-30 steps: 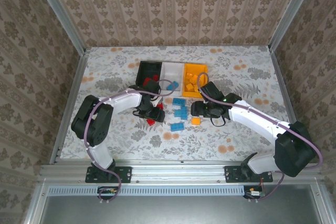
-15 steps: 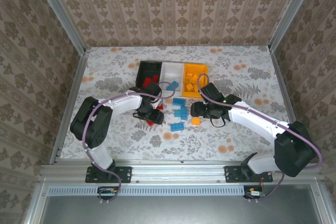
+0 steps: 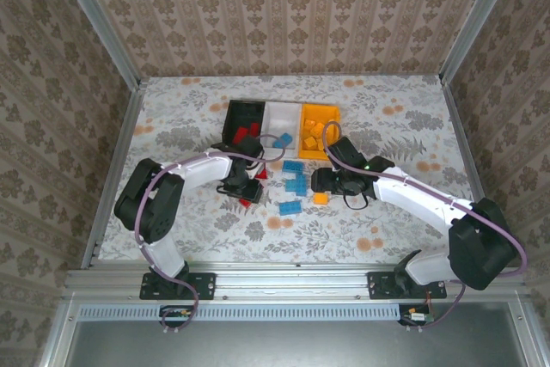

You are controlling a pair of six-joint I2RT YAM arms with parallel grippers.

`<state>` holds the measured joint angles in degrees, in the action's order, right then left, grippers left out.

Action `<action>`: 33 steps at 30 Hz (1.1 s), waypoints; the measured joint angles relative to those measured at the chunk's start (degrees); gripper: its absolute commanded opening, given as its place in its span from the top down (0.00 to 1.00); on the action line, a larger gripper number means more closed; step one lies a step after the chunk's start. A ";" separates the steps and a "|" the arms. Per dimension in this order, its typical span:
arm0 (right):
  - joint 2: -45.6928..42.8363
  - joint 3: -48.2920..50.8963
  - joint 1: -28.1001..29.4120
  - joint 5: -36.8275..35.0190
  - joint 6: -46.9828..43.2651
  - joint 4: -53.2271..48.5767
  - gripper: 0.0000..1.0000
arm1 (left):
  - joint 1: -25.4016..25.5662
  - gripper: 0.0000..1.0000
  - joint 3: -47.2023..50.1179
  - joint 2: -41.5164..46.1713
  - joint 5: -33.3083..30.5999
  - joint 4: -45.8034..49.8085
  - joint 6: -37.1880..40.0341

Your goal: Sort the legos into containers by color

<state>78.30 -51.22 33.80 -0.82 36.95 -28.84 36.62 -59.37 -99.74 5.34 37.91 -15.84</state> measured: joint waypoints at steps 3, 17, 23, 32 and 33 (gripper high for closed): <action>-0.04 0.00 0.00 0.00 0.20 0.00 0.33 | 0.00 0.67 0.20 0.28 0.00 -0.02 -0.22; -0.04 0.00 0.00 0.00 0.42 0.44 0.33 | -1.46 0.67 -0.11 3.91 0.17 7.56 -0.42; -0.02 0.00 0.00 0.00 0.39 0.44 0.33 | -7.61 0.66 -9.35 4.68 0.22 10.14 0.11; -0.02 0.02 0.00 0.00 0.42 0.42 0.33 | -16.52 0.64 -30.71 -4.94 1.46 7.21 1.55; -0.02 0.07 0.00 0.00 0.44 0.44 0.34 | -17.16 0.64 -32.89 -6.91 1.68 6.84 1.64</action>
<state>78.28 -51.16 33.80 -0.82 37.39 -28.40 19.46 -92.27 -106.65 7.03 44.75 -14.20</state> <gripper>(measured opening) 0.667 0.363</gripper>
